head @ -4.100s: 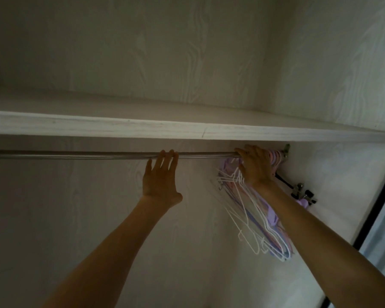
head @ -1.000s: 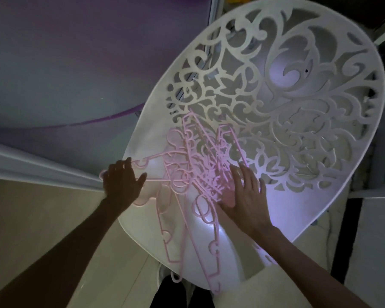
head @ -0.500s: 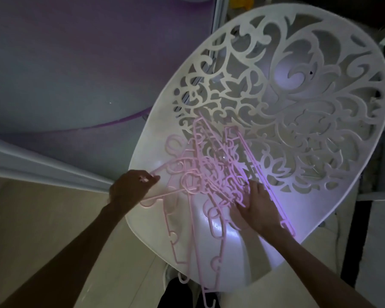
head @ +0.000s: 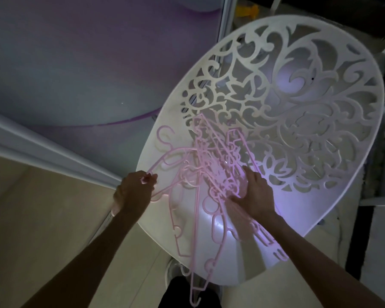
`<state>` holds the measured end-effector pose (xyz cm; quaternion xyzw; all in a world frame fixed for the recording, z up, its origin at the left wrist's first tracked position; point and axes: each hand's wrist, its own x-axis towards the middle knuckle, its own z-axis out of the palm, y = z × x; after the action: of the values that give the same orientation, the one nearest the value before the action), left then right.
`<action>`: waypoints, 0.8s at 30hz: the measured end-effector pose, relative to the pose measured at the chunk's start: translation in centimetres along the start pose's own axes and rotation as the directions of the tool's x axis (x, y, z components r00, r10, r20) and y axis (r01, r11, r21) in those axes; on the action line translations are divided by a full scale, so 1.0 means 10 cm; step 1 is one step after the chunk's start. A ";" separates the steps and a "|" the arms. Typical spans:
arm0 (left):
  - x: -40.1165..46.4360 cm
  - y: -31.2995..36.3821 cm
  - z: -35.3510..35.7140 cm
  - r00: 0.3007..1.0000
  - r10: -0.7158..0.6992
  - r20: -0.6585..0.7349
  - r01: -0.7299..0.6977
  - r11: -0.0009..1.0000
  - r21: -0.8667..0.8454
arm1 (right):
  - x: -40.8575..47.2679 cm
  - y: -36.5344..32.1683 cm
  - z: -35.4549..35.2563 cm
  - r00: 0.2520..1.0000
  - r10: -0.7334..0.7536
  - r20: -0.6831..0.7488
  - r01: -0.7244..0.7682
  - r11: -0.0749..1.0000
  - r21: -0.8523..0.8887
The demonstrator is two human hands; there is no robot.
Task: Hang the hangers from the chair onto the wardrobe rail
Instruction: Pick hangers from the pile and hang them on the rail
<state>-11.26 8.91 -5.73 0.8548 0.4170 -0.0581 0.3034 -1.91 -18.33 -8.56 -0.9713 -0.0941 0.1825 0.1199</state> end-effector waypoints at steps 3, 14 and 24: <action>-0.08 -0.01 0.10 0.999 -0.005 -0.051 0.003 1.000 -0.031 | -0.07 -0.03 0.04 0.995 -0.034 -0.092 0.030 0.999 -0.038; -0.27 -0.25 0.46 0.976 -0.063 0.209 0.114 0.964 -0.241 | -1.01 0.05 0.55 0.955 0.156 0.252 -0.131 0.985 -0.113; -0.45 -0.56 0.51 0.968 0.070 0.239 -0.109 0.982 0.154 | -0.90 0.00 0.58 0.980 0.075 0.183 -0.078 0.997 0.008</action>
<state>-17.55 5.56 -10.89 0.8825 0.3330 -0.1785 0.2801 -12.37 -19.19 -10.83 -0.9524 -0.0657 0.2761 0.1112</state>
